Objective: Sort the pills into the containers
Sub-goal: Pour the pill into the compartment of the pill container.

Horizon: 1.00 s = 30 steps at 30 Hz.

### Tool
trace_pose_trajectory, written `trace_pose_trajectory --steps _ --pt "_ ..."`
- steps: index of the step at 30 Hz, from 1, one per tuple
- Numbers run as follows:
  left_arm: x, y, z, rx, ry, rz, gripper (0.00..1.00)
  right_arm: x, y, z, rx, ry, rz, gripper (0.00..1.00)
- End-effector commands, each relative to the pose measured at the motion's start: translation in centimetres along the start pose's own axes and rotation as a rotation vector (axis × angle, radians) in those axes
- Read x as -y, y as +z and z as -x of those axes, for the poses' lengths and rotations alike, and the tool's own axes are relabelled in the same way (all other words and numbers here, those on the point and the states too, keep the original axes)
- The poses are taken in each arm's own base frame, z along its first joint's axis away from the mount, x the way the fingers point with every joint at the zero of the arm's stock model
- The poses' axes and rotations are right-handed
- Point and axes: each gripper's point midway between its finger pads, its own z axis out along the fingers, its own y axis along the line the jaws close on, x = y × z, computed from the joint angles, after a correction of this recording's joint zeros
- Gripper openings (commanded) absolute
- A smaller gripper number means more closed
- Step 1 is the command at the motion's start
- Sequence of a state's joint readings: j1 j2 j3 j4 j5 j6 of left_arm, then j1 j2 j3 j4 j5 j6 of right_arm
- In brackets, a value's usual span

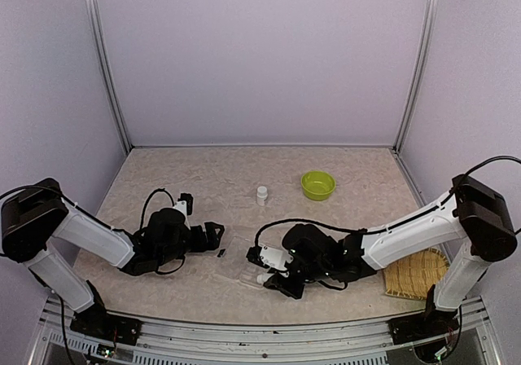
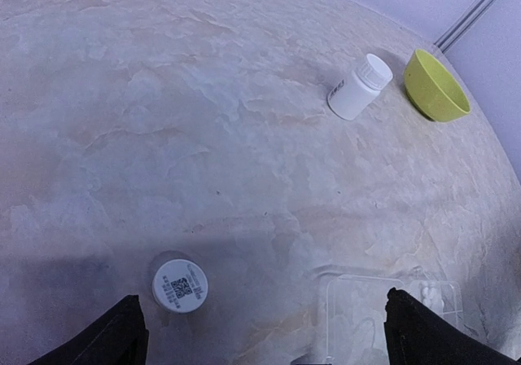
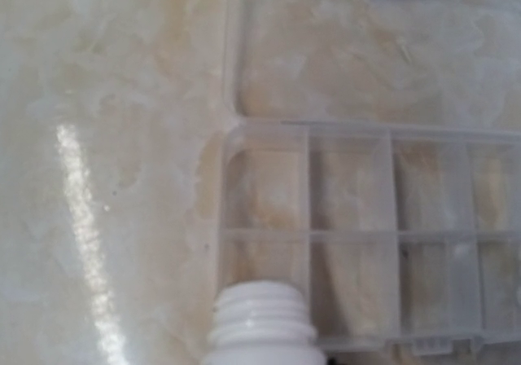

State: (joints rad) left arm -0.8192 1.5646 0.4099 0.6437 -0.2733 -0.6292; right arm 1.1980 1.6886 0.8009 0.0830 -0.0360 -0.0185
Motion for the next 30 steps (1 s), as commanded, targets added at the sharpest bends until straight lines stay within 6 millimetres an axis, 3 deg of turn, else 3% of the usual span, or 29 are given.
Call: trace_pose_trajectory --steps 1,30 --pt "0.22 0.09 -0.19 0.002 -0.008 -0.013 0.99 -0.39 0.46 -0.61 -0.056 -0.023 -0.004 0.2" --pt "-0.01 0.02 -0.42 0.0 -0.012 -0.009 0.99 -0.29 0.17 -0.38 -0.149 -0.072 -0.026 0.19"
